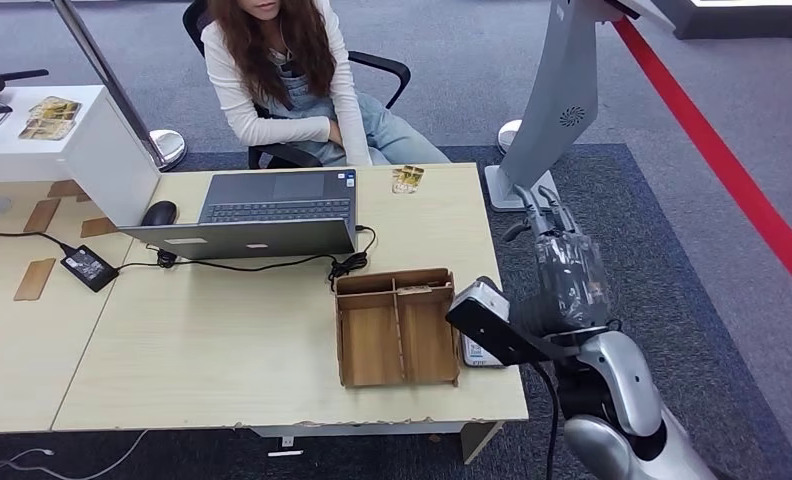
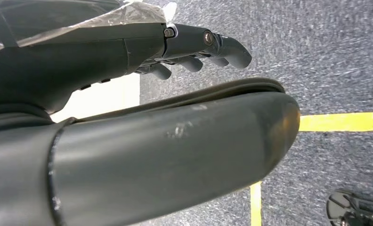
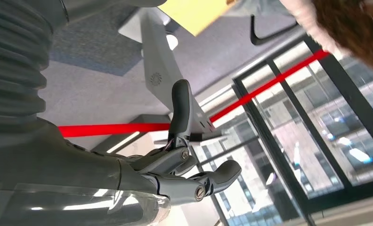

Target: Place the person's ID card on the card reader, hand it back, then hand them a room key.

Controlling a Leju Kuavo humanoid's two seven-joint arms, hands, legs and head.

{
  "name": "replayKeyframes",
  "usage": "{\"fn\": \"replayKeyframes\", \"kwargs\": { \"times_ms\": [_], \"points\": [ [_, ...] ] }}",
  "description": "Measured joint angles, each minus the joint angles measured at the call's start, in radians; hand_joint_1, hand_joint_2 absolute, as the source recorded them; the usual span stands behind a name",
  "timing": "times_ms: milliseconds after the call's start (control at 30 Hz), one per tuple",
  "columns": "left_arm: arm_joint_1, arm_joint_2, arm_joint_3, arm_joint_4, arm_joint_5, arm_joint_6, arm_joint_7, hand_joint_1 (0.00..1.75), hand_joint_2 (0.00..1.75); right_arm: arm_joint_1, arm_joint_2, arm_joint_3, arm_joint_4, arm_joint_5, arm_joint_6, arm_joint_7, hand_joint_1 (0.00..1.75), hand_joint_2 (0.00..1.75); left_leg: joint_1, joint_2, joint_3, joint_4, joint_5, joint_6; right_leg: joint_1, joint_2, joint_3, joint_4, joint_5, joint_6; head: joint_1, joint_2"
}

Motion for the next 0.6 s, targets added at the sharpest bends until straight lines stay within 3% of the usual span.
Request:
{"fn": "replayKeyframes", "kwargs": {
  "times_ms": [133,600],
  "points": [
    [-0.003,-0.006,-0.006,0.0,-0.008,0.001,-0.016,0.0,0.0,-0.002,0.011,0.043,0.007,0.013,0.04,-0.003,0.0,1.75,0.0,0.0,-0.001,0.0,0.0,0.0,0.0,0.0,0.0,0.0,0.0,0.0,0.0,0.0],
    [-0.006,-0.018,-0.02,0.0,-0.014,0.01,-0.039,0.0,0.0,-0.034,0.094,0.161,0.076,0.058,-0.005,-0.021,0.0,1.75,0.0,0.0,-0.001,0.0,0.0,0.0,0.0,0.0,0.0,0.0,0.0,0.0,0.0,0.0]
  ]
}}
